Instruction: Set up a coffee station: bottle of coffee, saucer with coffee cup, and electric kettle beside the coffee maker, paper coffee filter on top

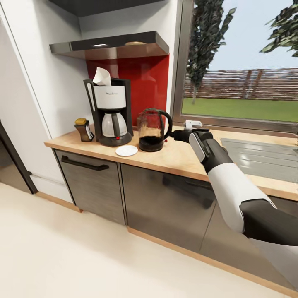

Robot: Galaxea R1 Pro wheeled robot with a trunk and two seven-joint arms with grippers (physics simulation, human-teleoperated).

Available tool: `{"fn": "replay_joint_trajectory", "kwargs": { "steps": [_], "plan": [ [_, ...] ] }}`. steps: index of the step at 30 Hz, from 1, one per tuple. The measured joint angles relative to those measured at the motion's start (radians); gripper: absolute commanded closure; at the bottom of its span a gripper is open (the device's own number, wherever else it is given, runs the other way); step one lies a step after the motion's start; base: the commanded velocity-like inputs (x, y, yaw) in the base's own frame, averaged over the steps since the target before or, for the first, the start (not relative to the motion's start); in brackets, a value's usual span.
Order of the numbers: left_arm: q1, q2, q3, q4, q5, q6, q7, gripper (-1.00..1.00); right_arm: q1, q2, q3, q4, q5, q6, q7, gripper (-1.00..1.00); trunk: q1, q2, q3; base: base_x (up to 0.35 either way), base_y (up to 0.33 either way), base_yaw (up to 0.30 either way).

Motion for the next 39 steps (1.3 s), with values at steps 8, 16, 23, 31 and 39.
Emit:
{"fn": "replay_joint_trajectory", "kwargs": {
  "steps": [8,16,23,31,39],
  "plan": [
    [0.000,0.000,0.000,0.000,0.000,0.000,0.000,-1.00,0.158,-0.063,0.002,-0.260,-0.011,0.009,0.357,-1.00,0.000,0.000,0.000,-0.018,0.000,0.000],
    [0.000,-0.001,0.000,0.000,0.000,0.000,0.000,-1.00,0.470,-0.083,0.004,-0.499,-0.003,0.007,1.013,-1.00,0.000,0.000,0.000,0.000,0.000,0.000],
    [0.000,-0.002,0.000,0.001,0.001,0.000,0.000,-1.00,0.800,-0.086,0.008,-0.615,0.021,-0.037,1.206,-1.00,0.000,0.000,0.000,0.000,0.000,0.000],
    [0.000,-0.010,0.002,0.000,0.002,0.001,-0.041,-1.00,1.138,-0.228,-0.002,-0.525,0.143,-0.179,1.229,-1.00,0.000,0.000,0.000,0.000,0.000,0.000],
    [0.000,-0.072,0.188,-0.001,0.009,0.001,-0.047,-1.00,1.212,-0.423,-0.224,0.034,0.148,-0.545,1.216,-1.00,0.000,0.000,0.000,0.000,0.000,0.000]
  ]
}}
